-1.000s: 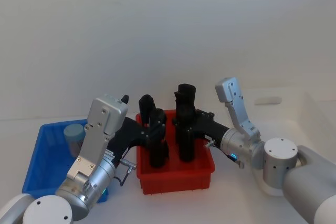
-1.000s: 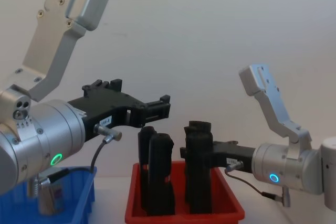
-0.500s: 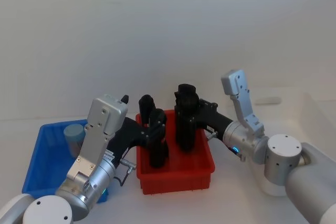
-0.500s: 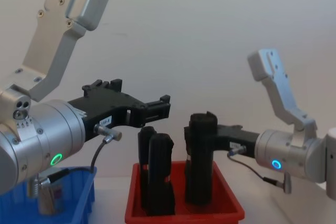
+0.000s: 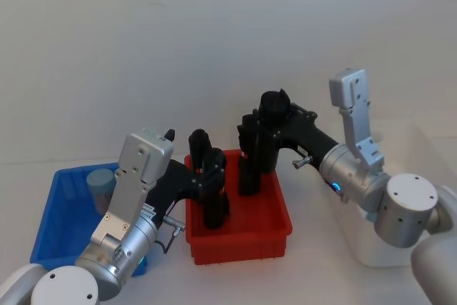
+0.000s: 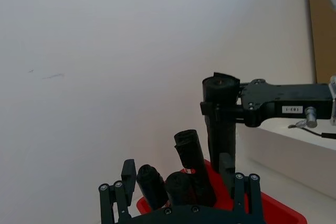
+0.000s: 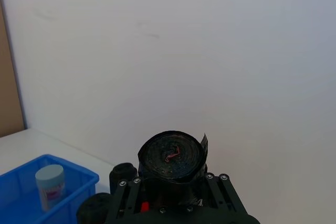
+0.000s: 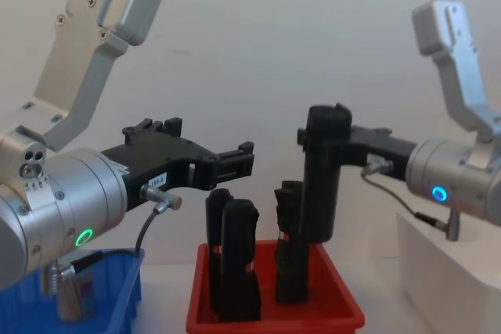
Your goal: Pick the cotton swabs from the blue box and place them into the white box.
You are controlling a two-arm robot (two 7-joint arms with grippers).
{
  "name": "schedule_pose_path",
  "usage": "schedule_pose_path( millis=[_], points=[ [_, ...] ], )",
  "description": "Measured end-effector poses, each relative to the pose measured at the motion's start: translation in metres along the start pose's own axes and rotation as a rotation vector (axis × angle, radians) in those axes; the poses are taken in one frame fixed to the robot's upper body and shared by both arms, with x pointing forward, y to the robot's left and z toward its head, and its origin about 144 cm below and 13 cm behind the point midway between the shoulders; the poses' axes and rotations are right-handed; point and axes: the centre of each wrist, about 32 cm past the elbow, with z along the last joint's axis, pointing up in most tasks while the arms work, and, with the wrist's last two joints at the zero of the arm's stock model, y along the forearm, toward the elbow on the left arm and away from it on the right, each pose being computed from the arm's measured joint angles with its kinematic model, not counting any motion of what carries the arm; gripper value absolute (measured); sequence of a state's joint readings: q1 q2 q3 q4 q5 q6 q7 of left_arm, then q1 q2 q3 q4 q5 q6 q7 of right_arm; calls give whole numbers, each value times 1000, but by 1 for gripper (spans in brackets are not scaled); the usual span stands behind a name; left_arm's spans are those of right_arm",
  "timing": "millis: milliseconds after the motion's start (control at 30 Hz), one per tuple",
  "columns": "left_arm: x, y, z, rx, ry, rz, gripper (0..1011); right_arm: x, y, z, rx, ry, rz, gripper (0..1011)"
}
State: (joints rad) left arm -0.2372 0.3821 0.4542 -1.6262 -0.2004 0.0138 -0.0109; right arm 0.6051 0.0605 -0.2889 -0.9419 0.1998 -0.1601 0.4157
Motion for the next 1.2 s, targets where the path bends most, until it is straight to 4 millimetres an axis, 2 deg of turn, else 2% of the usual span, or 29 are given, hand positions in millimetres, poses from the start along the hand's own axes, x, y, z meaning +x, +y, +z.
schedule_pose_path(
  millis=[367,600,1200],
  points=[
    [0,0,0,0,0,0,1004,-8,-27,32,60,-21,-103,487],
    [0,0,0,0,0,0,1004,-9,-46,45,67,-34,-179,487],
    [0,0,0,0,0,0,1004,5,-95,56,29,-43,-364,487]
  ],
)
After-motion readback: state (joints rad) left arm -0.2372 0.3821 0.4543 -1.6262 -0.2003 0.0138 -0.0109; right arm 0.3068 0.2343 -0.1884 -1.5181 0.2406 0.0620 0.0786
